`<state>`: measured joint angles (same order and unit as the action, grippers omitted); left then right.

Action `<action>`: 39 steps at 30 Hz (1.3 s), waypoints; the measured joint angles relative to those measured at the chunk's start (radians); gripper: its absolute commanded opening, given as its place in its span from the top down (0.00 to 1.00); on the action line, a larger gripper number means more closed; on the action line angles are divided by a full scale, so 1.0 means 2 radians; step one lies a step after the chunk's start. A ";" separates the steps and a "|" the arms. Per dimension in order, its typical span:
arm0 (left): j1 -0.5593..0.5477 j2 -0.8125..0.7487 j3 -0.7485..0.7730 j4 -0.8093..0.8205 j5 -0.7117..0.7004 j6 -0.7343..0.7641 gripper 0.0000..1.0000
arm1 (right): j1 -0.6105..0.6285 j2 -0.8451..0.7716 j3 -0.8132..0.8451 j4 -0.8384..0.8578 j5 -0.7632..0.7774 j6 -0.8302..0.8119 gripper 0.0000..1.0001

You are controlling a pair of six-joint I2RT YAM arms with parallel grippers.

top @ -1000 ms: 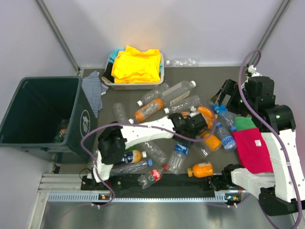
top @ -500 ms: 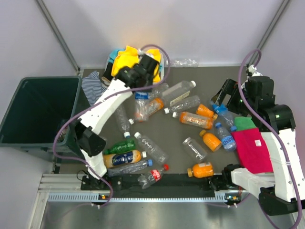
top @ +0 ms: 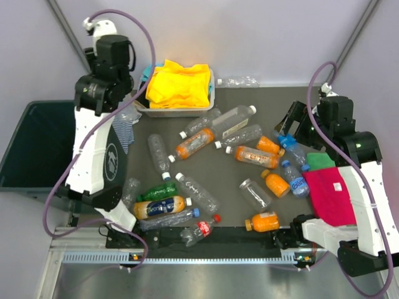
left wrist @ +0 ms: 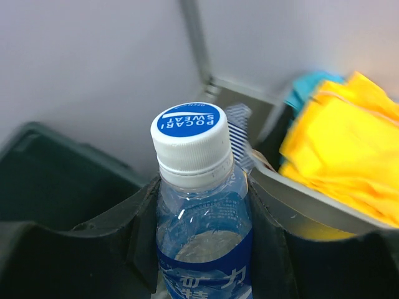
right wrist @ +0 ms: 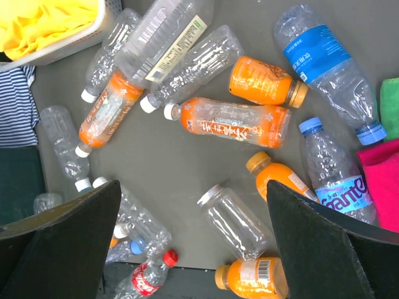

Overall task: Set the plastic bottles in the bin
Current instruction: Place the plastic bottle in the trash bin.

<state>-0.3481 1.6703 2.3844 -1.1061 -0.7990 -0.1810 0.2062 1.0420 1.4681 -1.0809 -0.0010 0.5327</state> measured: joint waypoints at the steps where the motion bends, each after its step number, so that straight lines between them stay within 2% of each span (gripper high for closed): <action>1: 0.010 -0.010 -0.005 0.006 -0.017 0.008 0.73 | 0.000 0.002 0.000 0.001 -0.001 0.000 0.01; 5: 0.025 -0.056 -0.035 0.047 -0.086 0.058 0.70 | 0.000 0.010 0.000 0.002 -0.007 0.000 0.01; 12: 0.034 -0.167 -0.147 0.192 -0.203 0.201 0.68 | 0.000 0.012 -0.001 0.012 -0.020 0.002 0.01; 15: 0.035 -0.196 -0.171 0.240 -0.236 0.247 0.60 | 0.000 0.013 -0.001 0.016 -0.028 0.002 0.01; 19: 0.035 -0.207 -0.180 0.237 -0.258 0.253 0.34 | 0.000 0.016 -0.001 0.022 -0.037 0.002 0.01; 21: 0.040 -0.207 -0.183 0.215 -0.258 0.236 0.12 | 0.000 0.017 -0.001 0.022 -0.040 0.001 0.01; 22: 0.044 -0.207 -0.184 0.205 -0.256 0.230 0.04 | 0.000 0.018 -0.001 0.022 -0.041 0.001 0.01; 23: 0.050 -0.204 -0.188 0.193 -0.251 0.218 0.01 | 0.000 0.018 -0.001 0.022 -0.041 0.001 0.01; 30: 0.076 -0.189 -0.200 0.117 -0.204 0.157 0.01 | -0.001 0.017 -0.001 0.022 -0.043 0.001 0.01; 33: 0.076 -0.175 -0.174 0.081 -0.141 0.127 0.01 | -0.001 0.017 -0.001 0.022 -0.042 0.001 0.01; 39: 0.069 -0.150 -0.138 0.040 0.042 0.084 0.01 | -0.001 0.012 -0.022 0.021 -0.036 0.007 0.01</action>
<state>-0.2108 1.3693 2.1078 -1.0267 -0.7143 -0.0139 0.2050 1.0668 1.4235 -1.0397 -0.0731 0.5472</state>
